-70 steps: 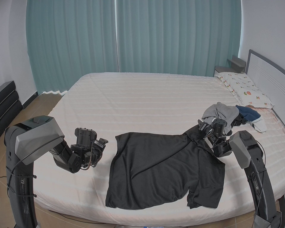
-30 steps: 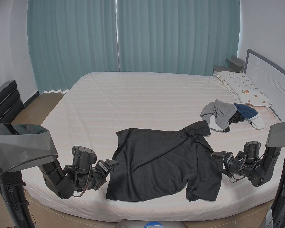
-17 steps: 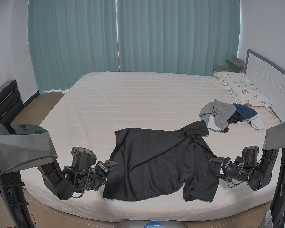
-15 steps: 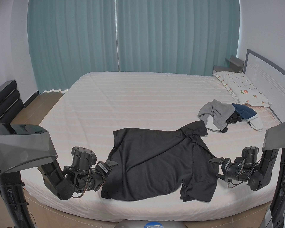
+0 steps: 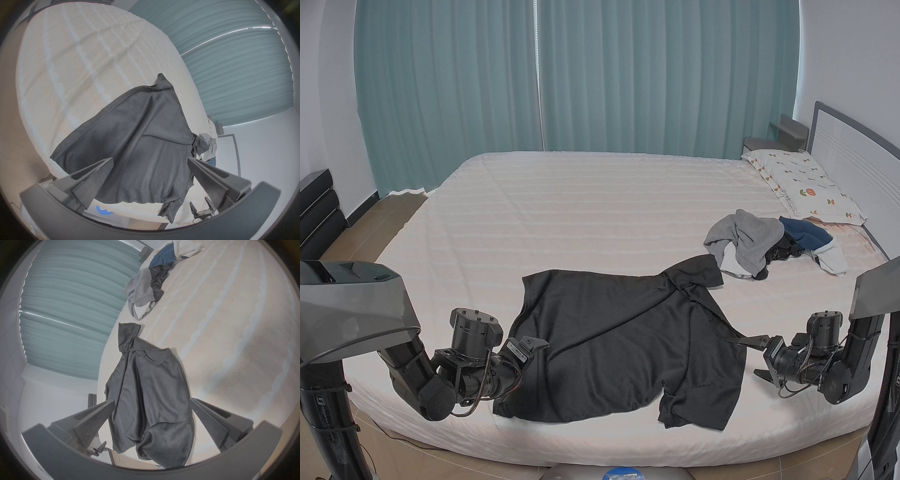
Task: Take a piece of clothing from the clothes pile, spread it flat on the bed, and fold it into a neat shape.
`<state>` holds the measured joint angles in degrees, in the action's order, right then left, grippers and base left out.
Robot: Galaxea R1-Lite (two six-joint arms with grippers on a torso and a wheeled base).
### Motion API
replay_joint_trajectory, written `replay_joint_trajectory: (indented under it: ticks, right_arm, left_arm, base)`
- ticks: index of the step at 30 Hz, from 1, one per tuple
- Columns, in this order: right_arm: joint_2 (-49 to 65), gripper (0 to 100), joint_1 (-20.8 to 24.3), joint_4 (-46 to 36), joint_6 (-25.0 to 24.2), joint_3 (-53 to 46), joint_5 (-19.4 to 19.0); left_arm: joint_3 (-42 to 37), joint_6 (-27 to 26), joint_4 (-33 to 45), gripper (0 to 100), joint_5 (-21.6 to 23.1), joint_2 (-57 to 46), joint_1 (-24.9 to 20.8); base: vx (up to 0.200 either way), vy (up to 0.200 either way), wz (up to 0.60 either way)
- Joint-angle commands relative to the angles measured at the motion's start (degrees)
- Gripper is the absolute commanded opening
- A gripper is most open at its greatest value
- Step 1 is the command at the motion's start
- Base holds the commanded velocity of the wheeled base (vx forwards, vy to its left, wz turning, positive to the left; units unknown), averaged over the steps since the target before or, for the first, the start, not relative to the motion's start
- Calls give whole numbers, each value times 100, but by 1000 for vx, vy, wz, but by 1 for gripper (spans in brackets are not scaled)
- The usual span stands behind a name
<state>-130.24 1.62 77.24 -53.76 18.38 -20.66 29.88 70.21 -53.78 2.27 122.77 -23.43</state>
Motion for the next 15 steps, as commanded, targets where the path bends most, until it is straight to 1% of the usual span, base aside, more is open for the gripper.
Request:
replay_joint_trajectory:
  ticks: [1, 11, 15]
  right_arm:
    - [-54, 100, 14, 2, 32, -10, -8]
    - [-54, 100, 14, 2, 41, -10, -8]
    - [-54, 100, 14, 2, 41, -10, -8]
  left_arm:
    - [0, -16, -9, 100, -7, 45, -12]
    - [0, -51, -9, 100, -42, 63, -4]
    - [9, -77, -18, 100, -69, 80, -4]
  base:
    - [-200, 0, 0]
    - [-200, 0, 0]
    - [0, 0, 0]
